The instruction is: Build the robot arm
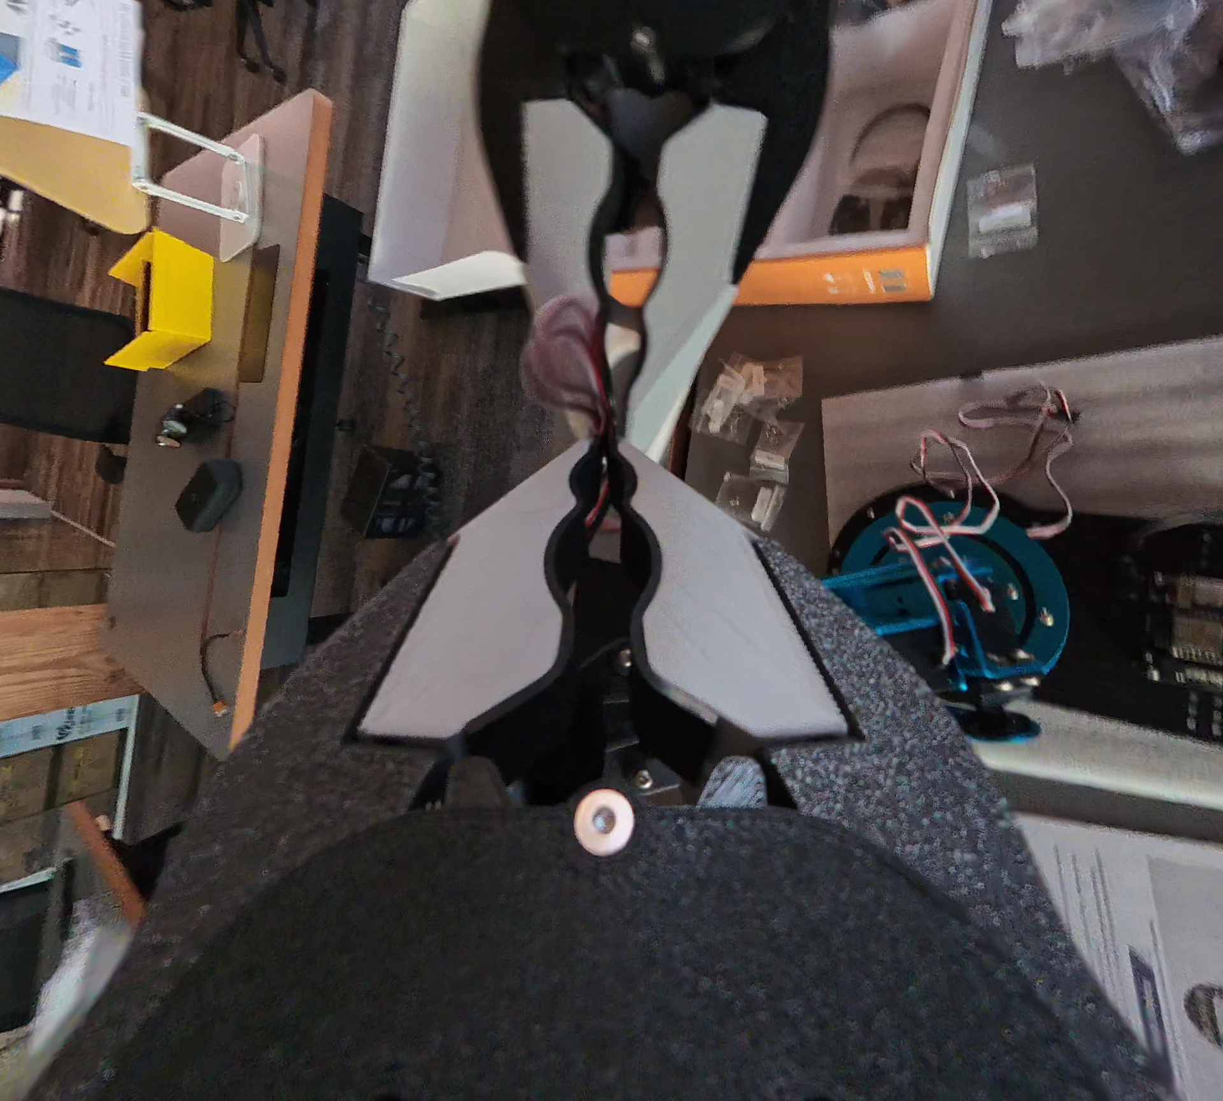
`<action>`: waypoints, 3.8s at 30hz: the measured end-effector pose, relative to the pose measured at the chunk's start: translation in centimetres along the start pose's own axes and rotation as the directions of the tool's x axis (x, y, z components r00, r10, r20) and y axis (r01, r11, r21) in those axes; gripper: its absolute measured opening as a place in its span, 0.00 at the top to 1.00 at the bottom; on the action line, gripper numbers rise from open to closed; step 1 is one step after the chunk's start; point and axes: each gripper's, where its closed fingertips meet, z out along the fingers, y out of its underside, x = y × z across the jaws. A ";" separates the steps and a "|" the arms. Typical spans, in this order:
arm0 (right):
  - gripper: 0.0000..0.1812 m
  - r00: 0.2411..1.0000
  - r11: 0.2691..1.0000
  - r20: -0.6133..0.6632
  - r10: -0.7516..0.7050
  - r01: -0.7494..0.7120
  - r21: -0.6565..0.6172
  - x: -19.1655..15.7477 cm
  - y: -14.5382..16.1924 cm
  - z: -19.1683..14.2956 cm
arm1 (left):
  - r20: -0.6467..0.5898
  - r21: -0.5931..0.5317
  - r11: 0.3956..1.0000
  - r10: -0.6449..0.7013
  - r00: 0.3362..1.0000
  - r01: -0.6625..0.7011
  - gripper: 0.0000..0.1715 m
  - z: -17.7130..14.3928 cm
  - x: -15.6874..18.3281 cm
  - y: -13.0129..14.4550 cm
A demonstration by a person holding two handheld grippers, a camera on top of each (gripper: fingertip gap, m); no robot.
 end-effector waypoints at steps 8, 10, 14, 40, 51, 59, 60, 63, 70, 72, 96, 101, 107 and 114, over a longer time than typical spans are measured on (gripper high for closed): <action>1.00 0.970 0.985 -0.243 -0.022 0.062 0.159 1.1 -1.5 -1.1 | -0.088 0.148 0.952 -0.257 0.962 0.268 1.00 -1.6 -1.5 0.8; 0.94 0.971 0.978 -0.221 0.087 -0.041 0.206 0.4 -1.9 -0.5 | -0.108 0.166 0.941 -0.279 0.954 0.294 1.00 -1.7 -1.3 0.6; 0.82 0.914 0.892 -0.080 0.398 -0.365 0.267 -0.4 -1.6 1.2 | -0.127 0.199 0.927 -0.297 0.946 0.317 1.00 -1.9 -1.1 0.6; 0.98 0.900 0.857 -0.106 0.423 -0.359 0.369 0.6 -3.0 1.5 | -0.140 0.258 0.846 -0.445 0.885 0.466 0.77 -2.7 -1.9 1.1; 0.97 0.919 0.989 -0.375 0.124 -0.084 0.122 0.8 -1.0 1.8 | -0.092 0.158 0.917 -0.356 0.930 0.367 0.99 -1.1 -1.1 1.5; 0.89 0.884 0.993 -0.453 0.114 -0.091 0.073 1.2 -0.6 1.6 | -0.160 0.241 0.860 -0.422 0.892 0.450 0.99 -2.1 -1.7 0.7; 0.90 0.885 0.991 -0.449 0.122 -0.080 0.112 1.0 -1.0 1.5 | -0.157 0.238 0.860 -0.424 0.892 0.451 0.99 -2.0 -1.7 0.7; 0.94 0.885 0.989 -0.452 0.116 -0.058 0.139 0.6 -1.5 1.5 | -0.162 0.236 0.858 -0.428 0.889 0.456 0.99 -2.0 -1.6 0.6; 0.96 0.890 0.965 -0.387 0.241 -0.177 0.194 0.9 -1.2 2.1 | -0.166 0.234 0.861 -0.423 0.891 0.452 0.99 -2.0 -1.2 0.3; 0.97 0.901 0.965 -0.366 0.234 -0.171 0.196 0.8 -1.2 2.0 | -0.167 0.228 0.869 -0.409 0.897 0.439 0.99 -2.3 -1.1 0.5; 0.92 0.910 0.989 -0.414 -0.007 0.066 0.129 0.5 -1.4 1.5 | -0.197 0.226 0.864 -0.411 0.890 0.449 0.99 -2.5 -0.9 0.6; 0.97 0.901 0.992 -0.433 -0.032 0.082 0.098 0.5 -1.0 1.7 | -0.197 0.213 0.875 -0.397 0.897 0.434 0.99 -2.4 -0.6 0.7; 0.97 0.918 0.990 -0.395 -0.030 0.082 0.115 0.2 -1.0 1.4 | -0.181 0.208 0.895 -0.361 0.915 0.394 0.99 -2.6 -0.2 0.7; 0.95 0.878 0.985 -0.469 -0.095 0.152 0.085 0.5 -1.5 1.5 | -0.204 0.218 0.876 -0.391 0.897 0.431 0.99 -2.5 -0.4 0.1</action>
